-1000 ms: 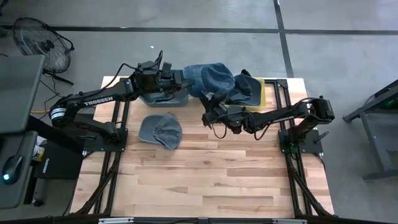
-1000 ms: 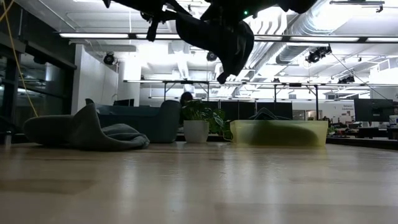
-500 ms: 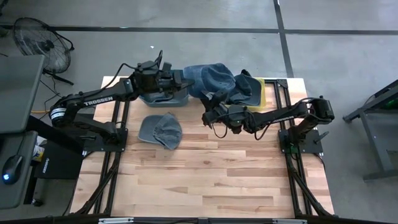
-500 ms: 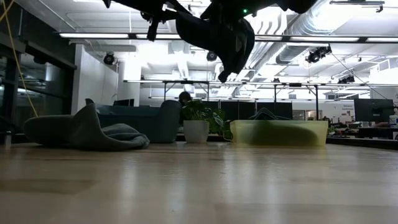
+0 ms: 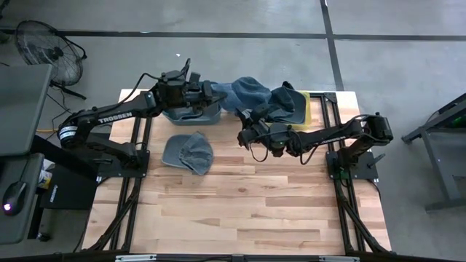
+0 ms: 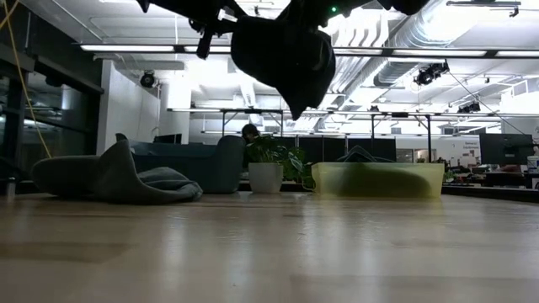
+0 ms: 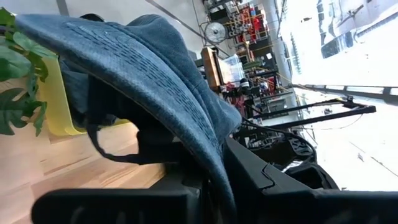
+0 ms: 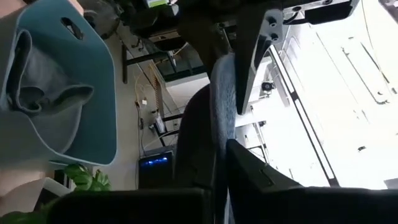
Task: Pick & Place hat
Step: Put the blue cap into the yellow bin
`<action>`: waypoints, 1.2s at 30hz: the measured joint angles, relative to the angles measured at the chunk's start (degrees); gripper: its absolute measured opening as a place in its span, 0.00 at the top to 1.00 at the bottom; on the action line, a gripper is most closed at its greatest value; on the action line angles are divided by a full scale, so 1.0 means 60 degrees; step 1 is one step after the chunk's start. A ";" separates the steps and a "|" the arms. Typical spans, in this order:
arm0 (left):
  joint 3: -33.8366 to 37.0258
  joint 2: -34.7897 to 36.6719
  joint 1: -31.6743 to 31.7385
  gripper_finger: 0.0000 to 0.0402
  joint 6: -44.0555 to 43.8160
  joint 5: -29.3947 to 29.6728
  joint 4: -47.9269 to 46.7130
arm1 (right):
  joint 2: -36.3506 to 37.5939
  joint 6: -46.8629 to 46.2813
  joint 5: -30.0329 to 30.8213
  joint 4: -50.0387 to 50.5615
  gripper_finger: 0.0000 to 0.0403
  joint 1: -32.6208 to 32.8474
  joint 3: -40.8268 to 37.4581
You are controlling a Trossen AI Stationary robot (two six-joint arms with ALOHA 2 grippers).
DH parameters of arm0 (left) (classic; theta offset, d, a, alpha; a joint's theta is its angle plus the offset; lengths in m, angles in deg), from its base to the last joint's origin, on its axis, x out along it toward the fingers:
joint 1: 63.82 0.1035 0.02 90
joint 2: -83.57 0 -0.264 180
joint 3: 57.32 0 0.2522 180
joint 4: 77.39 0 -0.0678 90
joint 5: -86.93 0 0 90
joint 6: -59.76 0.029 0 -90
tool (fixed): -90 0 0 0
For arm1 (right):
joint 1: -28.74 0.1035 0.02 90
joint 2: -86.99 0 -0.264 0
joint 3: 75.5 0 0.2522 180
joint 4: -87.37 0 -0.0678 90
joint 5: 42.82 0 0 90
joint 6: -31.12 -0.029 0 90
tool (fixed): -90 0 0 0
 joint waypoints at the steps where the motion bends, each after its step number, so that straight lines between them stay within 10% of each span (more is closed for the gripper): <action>1: 0.0000 0.0000 0.0000 0.90 0.0007 -0.0005 0.0001 | 0.0000 -0.0115 0.0004 0.0006 0.96 0.0000 0.0000; 13: 0.0006 -0.0011 -0.0022 0.87 0.0505 0.0287 0.0296 | 0.0000 -0.0577 0.0272 0.0032 0.98 -0.0007 0.0013; 27: 0.0018 -0.0022 -0.0025 0.36 0.1517 -0.0146 0.1297 | -0.0007 -0.1102 0.0997 0.0088 0.98 -0.0034 0.0009; 36: -0.0055 0.0183 -0.0019 0.27 0.2451 0.0081 0.2081 | -0.0044 -0.1738 0.1990 0.0336 0.98 -0.0033 -0.0068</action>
